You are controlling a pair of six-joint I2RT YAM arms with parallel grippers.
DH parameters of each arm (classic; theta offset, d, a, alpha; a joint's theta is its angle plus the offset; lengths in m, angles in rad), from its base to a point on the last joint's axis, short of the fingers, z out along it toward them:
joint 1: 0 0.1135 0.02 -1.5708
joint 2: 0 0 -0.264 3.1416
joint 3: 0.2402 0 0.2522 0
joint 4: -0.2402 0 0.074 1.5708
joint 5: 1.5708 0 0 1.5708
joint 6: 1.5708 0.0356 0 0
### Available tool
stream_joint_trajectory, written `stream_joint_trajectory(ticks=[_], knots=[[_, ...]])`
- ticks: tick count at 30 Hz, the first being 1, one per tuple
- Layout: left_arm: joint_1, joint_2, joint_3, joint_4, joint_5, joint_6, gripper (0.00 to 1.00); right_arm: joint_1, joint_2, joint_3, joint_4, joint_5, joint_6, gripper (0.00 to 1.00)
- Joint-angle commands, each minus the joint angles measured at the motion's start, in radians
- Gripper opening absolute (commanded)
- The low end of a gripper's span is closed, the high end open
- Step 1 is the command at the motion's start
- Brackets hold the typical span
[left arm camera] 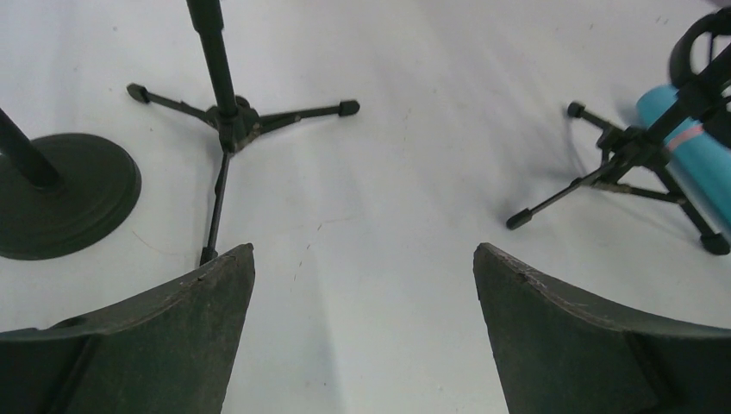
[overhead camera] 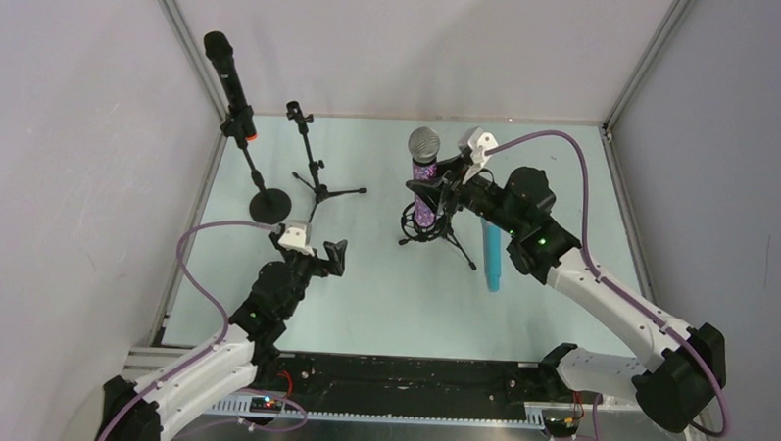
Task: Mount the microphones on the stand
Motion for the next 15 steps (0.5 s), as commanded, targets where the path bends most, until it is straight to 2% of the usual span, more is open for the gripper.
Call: stream_joint_trajectory(ticks=[1, 7, 15], knots=[[0.009, 0.062, 0.072, 0.028, 0.026, -0.01, 1.0, 0.015, 0.017, 0.054, 0.109, -0.029, -0.101, 0.0], [0.008, 0.022, 0.069, 0.004, 0.015, -0.006, 1.0, 0.025, 0.05, 0.055, 0.104, -0.032, -0.162, 0.0], [0.008, 0.026, 0.069, -0.004, -0.002, -0.013, 1.0, 0.028, 0.078, 0.053, 0.127, -0.054, -0.162, 0.0]])
